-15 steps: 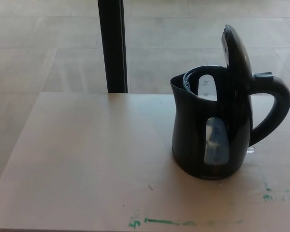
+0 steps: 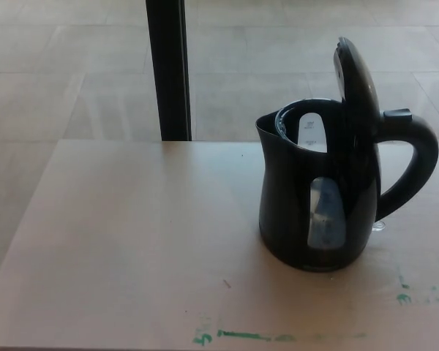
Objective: The robot uses its right hand to push down on the lid of a kettle kept in the middle of the desk to close it
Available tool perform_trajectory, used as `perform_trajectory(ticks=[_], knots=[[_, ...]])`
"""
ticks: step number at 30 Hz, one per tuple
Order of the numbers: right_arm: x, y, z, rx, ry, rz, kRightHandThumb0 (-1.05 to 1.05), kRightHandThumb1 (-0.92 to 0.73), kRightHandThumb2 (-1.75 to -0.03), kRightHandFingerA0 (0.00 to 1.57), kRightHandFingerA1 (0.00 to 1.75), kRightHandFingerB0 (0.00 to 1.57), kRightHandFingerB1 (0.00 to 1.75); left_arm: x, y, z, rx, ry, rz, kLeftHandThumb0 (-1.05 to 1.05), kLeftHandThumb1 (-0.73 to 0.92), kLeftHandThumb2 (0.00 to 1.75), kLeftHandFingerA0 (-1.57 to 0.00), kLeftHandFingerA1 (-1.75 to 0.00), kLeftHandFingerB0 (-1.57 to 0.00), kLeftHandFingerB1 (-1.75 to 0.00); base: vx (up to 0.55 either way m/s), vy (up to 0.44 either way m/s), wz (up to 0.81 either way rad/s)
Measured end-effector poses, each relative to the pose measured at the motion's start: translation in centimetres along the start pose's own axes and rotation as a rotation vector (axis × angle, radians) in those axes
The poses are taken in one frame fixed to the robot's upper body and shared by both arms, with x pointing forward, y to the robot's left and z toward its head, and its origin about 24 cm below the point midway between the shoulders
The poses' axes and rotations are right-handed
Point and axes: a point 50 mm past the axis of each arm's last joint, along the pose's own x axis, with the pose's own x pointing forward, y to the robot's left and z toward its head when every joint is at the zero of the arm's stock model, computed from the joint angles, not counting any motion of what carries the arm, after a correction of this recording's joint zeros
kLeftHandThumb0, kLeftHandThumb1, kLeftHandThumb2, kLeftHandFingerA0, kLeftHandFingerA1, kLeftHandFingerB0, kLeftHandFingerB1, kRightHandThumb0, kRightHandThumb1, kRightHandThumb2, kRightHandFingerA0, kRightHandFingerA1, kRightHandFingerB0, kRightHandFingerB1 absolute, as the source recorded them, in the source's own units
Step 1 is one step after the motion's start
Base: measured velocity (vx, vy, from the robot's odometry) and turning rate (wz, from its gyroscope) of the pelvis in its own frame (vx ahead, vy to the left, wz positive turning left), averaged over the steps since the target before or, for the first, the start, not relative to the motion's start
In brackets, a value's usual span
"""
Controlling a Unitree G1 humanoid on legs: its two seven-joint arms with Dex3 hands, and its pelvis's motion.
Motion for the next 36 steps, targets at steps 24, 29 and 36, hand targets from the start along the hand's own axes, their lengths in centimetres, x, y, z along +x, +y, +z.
perform_trajectory(ticks=[24,29,36], knots=[[1.0,6.4,18.5,-0.027,-0.603,0.237,-0.69,-0.65,-0.92,0.15,0.48,0.09,0.4,-0.2,0.4,-0.1,-0.027,0.004,-0.02,-0.7,0.76,0.63,-0.44,-0.43,-0.31,-0.34,0.0,0.0,0.0],[0.1,10.4,22.4,-0.077,-0.741,0.356,-0.74,-0.76,-0.64,0.34,0.4,0.26,0.29,-0.3,0.6,-0.3,-0.024,0.007,-0.016,-0.72,0.74,0.63,-0.45,-0.43,-0.32,-0.34,0.0,0.0,0.02],[-1.2,17.2,26.8,-0.19,-0.86,0.514,-0.77,-0.73,-0.63,0.25,0.41,0.2,0.28,-0.3,0.6,-0.2,-0.025,0.004,-0.02,-0.7,0.75,0.63,-0.43,-0.42,-0.31,-0.33,0.0,0.0,0.0]])
